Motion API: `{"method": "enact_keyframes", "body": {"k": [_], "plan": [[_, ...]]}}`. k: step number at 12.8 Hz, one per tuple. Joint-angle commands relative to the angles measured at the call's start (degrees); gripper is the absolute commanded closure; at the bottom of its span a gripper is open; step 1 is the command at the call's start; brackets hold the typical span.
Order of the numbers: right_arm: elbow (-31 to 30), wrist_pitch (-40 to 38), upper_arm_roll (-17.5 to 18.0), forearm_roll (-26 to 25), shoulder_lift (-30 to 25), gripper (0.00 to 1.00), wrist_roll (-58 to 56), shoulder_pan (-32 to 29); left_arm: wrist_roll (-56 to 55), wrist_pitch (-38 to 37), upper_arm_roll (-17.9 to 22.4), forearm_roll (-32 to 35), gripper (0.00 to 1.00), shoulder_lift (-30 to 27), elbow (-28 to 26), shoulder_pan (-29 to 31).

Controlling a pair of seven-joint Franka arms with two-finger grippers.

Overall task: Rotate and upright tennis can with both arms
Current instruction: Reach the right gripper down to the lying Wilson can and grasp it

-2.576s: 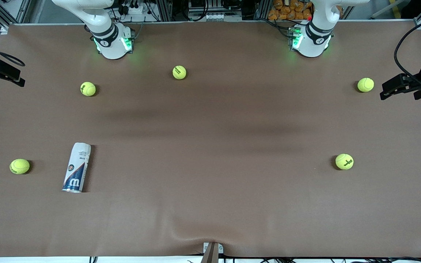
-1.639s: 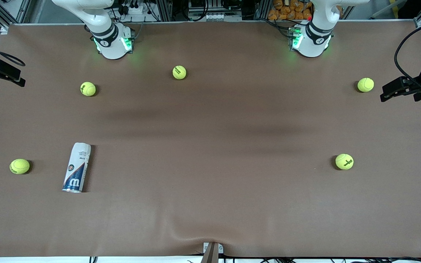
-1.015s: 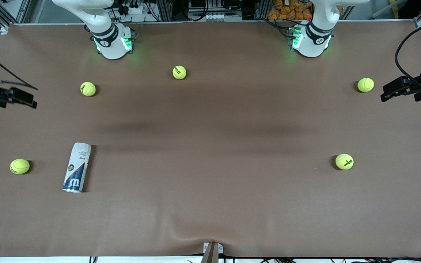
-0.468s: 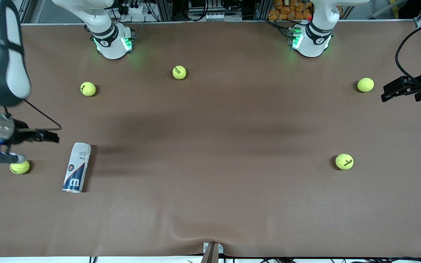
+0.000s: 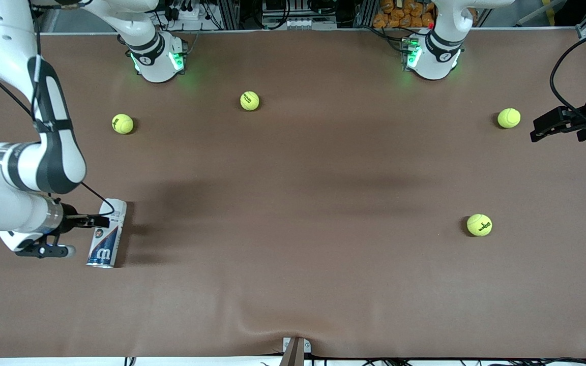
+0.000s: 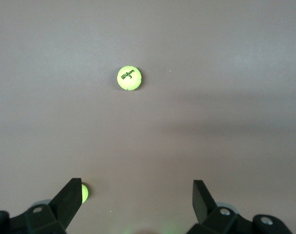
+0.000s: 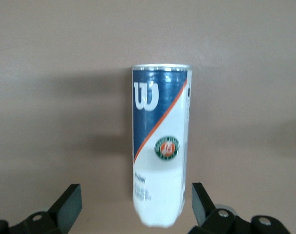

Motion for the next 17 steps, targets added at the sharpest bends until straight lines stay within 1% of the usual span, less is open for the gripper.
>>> {"method": "enact_keyframes", "body": {"k": [1,4,6,9,12,17], "plan": [[1.73,2.86,0.68,0.44,5.19,0.0,-3.38,-2.13,1.01,-0.26,0.05,-0.52,0.0,0.54,1.1,0.17],[1.65,4.37,0.68,0.52,8.18,0.0,-3.39,-1.79,1.01,-0.26,0.05,-0.7,0.0,0.54,1.1,0.26],[1.38,5.59,0.68,0.52,9.24,0.0,-3.47,-2.14,1.01,-0.26,0.05,-0.7,0.0,0.63,1.1,0.34],[1.03,5.51,0.68,0.35,9.77,0.0,-3.65,-2.14,1.01,-0.26,0.05,-0.78,0.0,0.63,1.1,0.34],[0.94,5.51,0.6,0.26,11.17,0.0,-7.68,-2.23,1.01,-0.26,0.05,-0.87,0.0,0.63,1.1,0.34],[-0.2,4.72,0.68,0.43,11.27,0.0,-7.78,-2.14,1.01,-0.26,0.05,-0.87,0.0,0.72,1.1,0.34]]}}
